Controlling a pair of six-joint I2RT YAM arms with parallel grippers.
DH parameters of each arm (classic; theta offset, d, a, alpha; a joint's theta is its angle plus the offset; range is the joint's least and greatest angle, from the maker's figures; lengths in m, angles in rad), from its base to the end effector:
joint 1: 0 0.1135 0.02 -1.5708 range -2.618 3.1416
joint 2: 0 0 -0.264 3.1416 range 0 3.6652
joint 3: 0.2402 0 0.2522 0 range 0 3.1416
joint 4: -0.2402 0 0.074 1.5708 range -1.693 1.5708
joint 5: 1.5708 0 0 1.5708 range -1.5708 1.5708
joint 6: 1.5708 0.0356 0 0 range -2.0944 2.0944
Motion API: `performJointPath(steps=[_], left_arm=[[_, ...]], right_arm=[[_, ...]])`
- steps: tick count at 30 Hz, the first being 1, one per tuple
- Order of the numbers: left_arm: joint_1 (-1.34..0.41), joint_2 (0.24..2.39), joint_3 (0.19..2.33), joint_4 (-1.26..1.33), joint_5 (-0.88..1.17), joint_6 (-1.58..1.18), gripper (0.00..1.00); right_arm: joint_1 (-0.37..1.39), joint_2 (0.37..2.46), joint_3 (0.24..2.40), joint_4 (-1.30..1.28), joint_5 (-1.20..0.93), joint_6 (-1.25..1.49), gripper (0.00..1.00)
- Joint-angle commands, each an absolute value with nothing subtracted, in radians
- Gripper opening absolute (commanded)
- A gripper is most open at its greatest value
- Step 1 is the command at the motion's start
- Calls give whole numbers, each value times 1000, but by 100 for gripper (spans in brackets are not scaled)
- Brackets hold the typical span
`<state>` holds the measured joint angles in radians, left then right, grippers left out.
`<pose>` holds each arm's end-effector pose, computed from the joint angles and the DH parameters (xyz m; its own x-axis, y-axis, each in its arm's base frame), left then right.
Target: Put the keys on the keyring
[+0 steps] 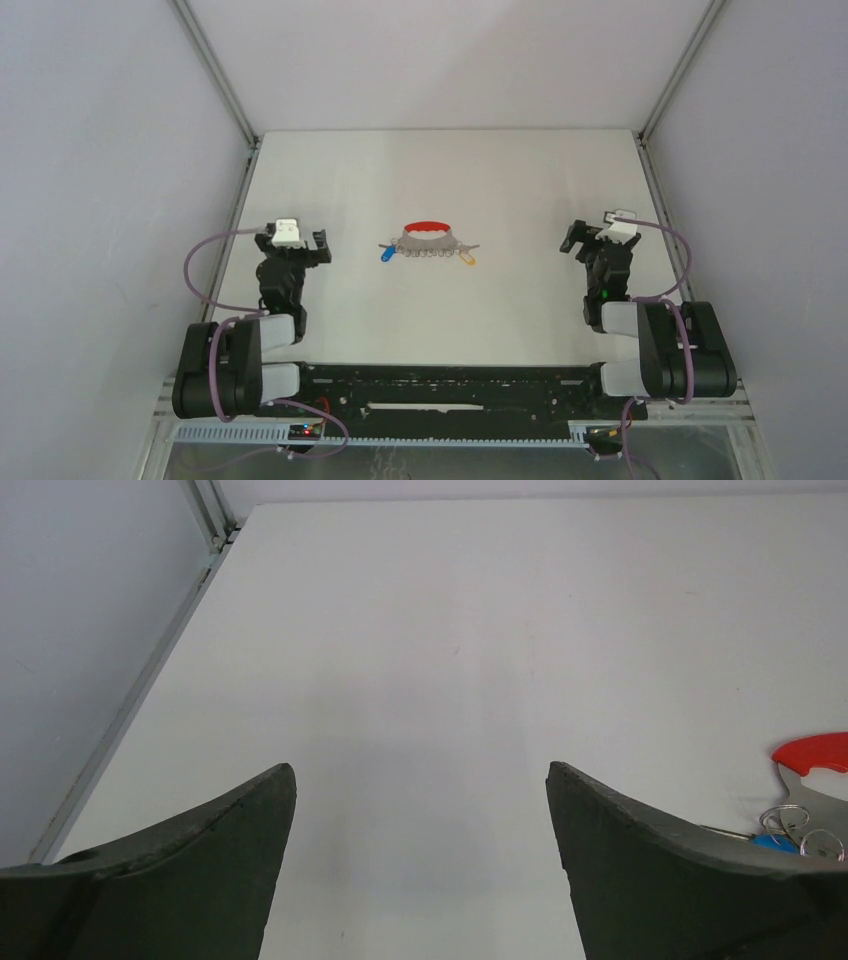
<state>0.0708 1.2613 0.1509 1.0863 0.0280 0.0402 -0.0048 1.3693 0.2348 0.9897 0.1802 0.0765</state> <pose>0.2113 0.0140 0.1695 -0.0257 0.0385 -0.9989 -0.0418 0.9983 0.0395 0.2329 -0.0075 0.1598 -0.1300 0.0758 -0.9886 0.1926 0.9800 0.0498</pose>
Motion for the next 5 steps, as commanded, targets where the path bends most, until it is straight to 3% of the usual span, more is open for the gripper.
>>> performJointPath(steps=[1,5], left_arm=[[80,1259,168,1105,6,26,100],[80,1254,165,1107,6,25,100]], right_arm=[[-3,1358,233,1004,179,84,100],[-2,1358,233,1003,179,84,100]])
